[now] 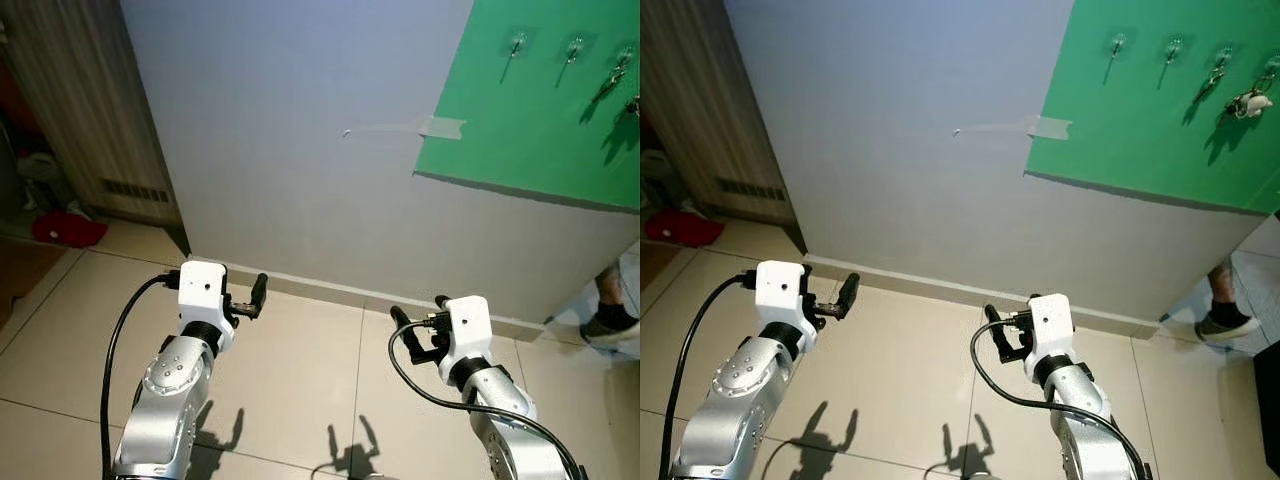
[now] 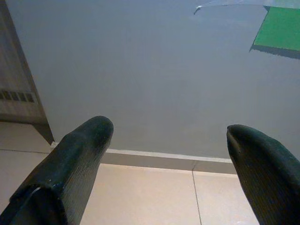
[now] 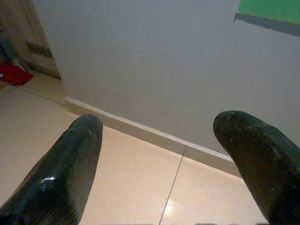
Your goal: Hang keys on a hook
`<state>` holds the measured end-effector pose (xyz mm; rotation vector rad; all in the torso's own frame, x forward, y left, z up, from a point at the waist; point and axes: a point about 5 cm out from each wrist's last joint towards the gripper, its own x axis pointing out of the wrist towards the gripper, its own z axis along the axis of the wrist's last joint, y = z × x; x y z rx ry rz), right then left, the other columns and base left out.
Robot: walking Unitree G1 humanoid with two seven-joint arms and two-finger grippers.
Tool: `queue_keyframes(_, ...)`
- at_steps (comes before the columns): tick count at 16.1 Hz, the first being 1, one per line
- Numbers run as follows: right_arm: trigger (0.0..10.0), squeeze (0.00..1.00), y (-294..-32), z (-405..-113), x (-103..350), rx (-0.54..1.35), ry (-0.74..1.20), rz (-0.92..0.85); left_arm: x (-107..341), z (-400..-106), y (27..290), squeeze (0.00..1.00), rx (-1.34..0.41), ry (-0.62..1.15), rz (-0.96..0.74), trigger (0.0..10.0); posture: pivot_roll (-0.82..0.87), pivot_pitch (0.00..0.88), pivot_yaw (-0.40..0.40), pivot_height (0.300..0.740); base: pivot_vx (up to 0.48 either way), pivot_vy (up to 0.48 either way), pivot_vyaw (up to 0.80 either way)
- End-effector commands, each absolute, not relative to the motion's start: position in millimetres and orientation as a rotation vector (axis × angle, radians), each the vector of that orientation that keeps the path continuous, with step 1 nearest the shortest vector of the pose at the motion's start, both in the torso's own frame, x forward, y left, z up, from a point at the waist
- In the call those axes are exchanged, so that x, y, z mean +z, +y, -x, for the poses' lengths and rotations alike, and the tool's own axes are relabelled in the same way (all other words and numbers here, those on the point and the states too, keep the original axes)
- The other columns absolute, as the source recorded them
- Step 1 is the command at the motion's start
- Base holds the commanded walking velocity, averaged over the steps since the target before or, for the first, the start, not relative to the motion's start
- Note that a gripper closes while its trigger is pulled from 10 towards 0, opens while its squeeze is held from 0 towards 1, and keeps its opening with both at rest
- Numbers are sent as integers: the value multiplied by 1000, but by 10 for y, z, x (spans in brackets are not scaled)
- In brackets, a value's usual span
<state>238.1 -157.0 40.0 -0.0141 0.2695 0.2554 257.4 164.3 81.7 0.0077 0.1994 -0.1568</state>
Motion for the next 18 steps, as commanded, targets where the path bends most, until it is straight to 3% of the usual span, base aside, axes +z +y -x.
queue_keyframes(1,10000,0,-1628,-2395,414,238,254,30,838,-2570,1608,0,-178,186,-19,10000,61,0,-58,740,0,0,0)
queue_keyframes(3,10000,0,-1666,-2429,419,235,251,88,846,-2573,1577,0,-199,180,-43,10000,54,0,-55,740,0,0,-313)
queue_keyframes(9,10000,0,-1767,-2360,498,176,221,33,855,-2569,1458,0,-252,197,-17,10000,13,0,-34,740,0,0,-640)
queue_keyframes(18,10000,0,-1378,-2526,441,294,221,6,995,-2674,1704,0,-286,124,-107,10000,113,0,-68,740,0,-53,-642)
